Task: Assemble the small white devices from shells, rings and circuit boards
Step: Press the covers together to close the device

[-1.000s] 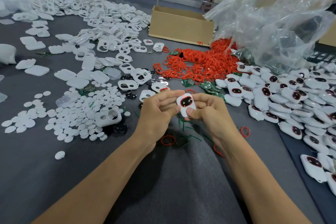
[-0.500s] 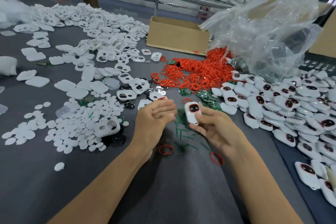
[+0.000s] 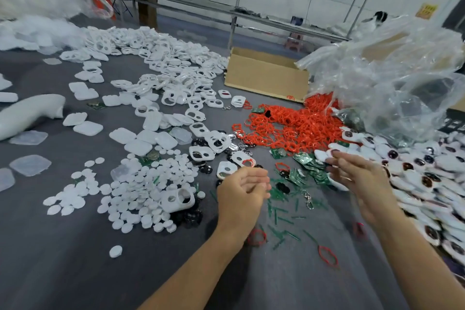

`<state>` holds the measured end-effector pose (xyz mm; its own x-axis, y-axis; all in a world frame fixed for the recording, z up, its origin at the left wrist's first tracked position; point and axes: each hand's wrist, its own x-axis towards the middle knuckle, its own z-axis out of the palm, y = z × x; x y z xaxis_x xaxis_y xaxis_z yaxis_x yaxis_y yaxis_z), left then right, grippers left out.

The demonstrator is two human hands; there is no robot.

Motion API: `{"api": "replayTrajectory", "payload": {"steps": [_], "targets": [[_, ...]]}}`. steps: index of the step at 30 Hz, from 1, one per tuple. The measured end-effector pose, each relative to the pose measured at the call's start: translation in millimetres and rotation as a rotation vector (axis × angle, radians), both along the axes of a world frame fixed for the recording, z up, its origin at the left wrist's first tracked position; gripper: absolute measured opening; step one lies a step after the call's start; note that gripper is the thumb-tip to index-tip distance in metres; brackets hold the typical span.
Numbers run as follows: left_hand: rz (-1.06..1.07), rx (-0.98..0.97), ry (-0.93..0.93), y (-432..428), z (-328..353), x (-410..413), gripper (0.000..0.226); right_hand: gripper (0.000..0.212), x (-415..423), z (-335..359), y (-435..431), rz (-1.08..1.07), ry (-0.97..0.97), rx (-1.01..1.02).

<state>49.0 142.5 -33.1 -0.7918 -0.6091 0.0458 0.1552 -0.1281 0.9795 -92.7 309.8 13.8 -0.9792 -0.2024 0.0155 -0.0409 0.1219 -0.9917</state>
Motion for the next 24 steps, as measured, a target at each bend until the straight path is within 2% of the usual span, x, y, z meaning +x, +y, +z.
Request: {"api": "replayTrajectory", "payload": {"steps": [3, 6, 9, 12, 16, 18, 21, 24], "targets": [[0.059, -0.010, 0.016, -1, 0, 0, 0.026, 0.020, 13, 6, -78, 0.265, 0.274, 0.287], [0.057, 0.011, 0.001, 0, 0, -3, 0.029, 0.033, 11, 11, -148, 0.520, 0.598, 0.651], [0.032, 0.032, 0.012, 2, -1, -4, 0.035, 0.052, 9, 10, -193, 0.724, 0.759, 0.854], [0.029, 0.059, 0.035, 1, -1, -4, 0.035, 0.052, 7, 2, -209, 0.767, 0.858, 1.003], [0.030, 0.072, 0.046, 0, -2, -3, 0.031, 0.048, 1, 0, -198, 0.672, 0.943, 1.030], [0.055, 0.083, 0.042, 0, -2, -3, 0.028, 0.043, 2, 2, -186, 0.602, 0.949, 0.897], [0.102, 0.150, 0.056, -2, -1, -6, 0.023, 0.036, 5, 7, -169, 0.555, 0.756, 0.643], [0.110, 0.142, 0.065, -2, 0, -7, 0.017, 0.038, 8, 6, -151, 0.633, 0.618, 0.610]]}}
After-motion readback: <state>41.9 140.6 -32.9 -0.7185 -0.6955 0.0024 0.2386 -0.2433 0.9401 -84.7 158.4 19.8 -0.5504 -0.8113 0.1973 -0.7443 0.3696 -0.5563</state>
